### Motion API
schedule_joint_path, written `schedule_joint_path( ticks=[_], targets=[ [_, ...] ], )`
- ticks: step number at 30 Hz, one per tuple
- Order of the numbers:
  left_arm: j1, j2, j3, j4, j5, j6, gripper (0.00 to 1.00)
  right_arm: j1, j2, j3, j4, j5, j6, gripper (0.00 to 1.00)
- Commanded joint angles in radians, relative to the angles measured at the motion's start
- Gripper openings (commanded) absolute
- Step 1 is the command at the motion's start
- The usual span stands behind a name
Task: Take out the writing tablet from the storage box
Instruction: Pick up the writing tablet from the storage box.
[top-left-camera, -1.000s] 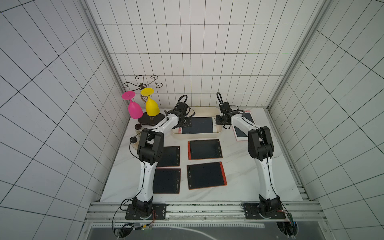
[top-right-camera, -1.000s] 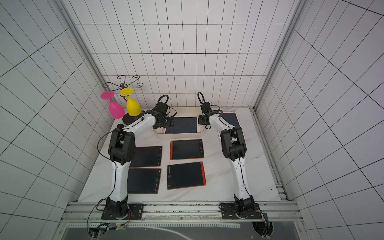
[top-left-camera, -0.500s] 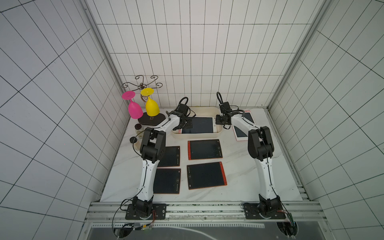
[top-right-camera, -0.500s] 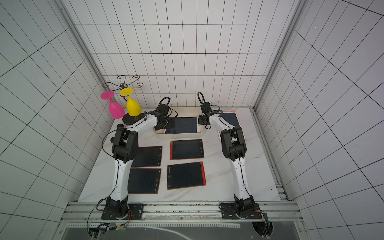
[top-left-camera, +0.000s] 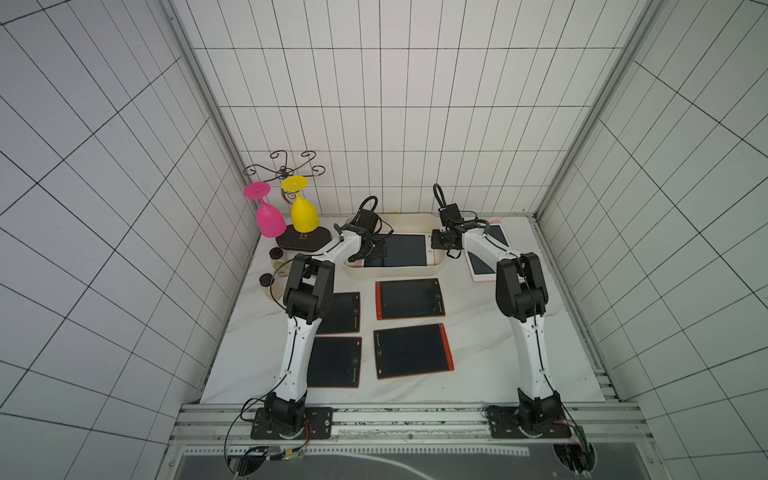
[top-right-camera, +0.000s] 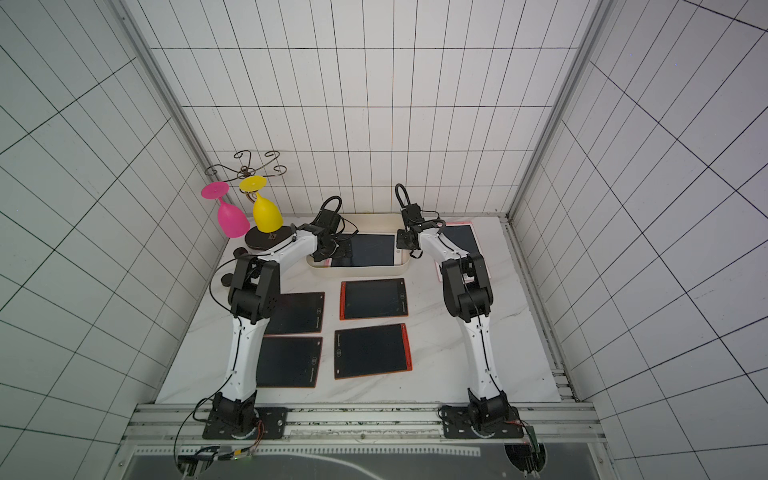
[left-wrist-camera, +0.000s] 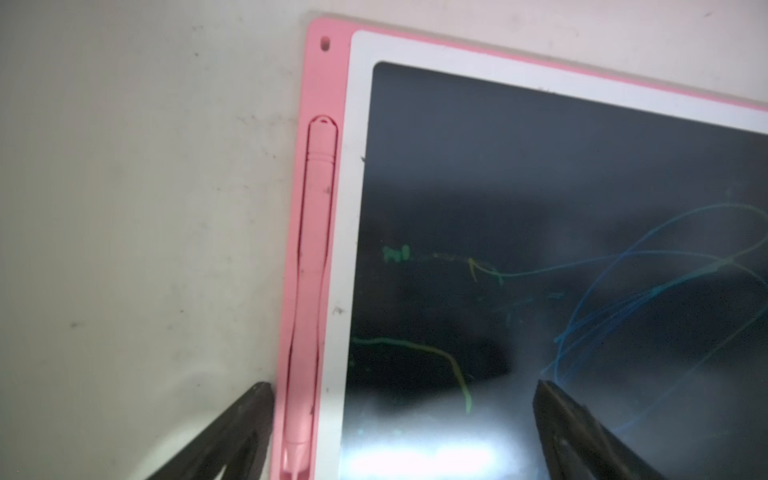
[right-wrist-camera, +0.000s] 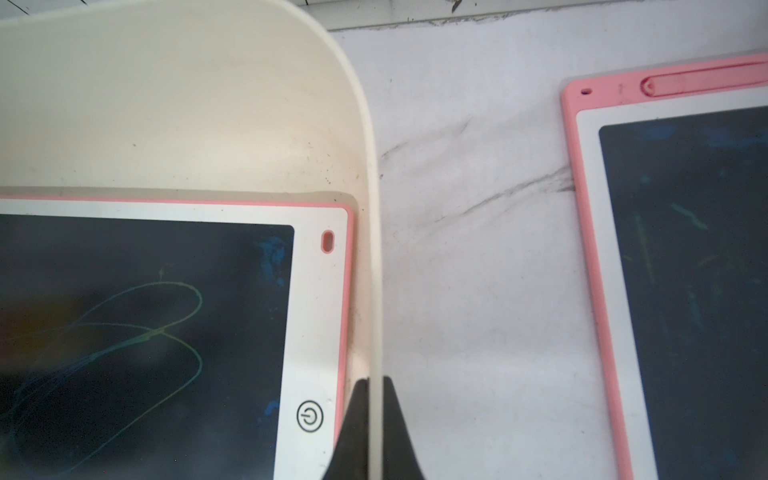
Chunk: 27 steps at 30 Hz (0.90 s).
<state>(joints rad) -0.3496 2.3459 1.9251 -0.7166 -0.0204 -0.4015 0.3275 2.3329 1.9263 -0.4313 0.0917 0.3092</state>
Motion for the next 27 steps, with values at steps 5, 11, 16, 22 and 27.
schedule_joint_path(
  ticks=[5,11,16,22,27],
  targets=[
    [-0.010,0.049,0.012,0.022,0.041,0.011,0.97,0.007,0.033,0.057,-0.003,-0.026,0.009,0.00],
    [-0.015,0.042,-0.003,0.039,0.147,0.000,0.97,0.007,0.036,0.056,0.002,-0.037,0.010,0.00],
    [-0.029,0.013,-0.003,0.052,0.220,-0.014,0.97,0.010,0.040,0.056,0.004,-0.049,0.009,0.00],
    [-0.038,-0.024,0.015,0.056,0.321,-0.021,0.97,0.017,0.043,0.058,0.006,-0.053,0.009,0.00],
    [-0.040,-0.059,0.022,0.055,0.351,-0.033,0.97,0.020,0.048,0.062,0.005,-0.057,0.012,0.00]
  ],
)
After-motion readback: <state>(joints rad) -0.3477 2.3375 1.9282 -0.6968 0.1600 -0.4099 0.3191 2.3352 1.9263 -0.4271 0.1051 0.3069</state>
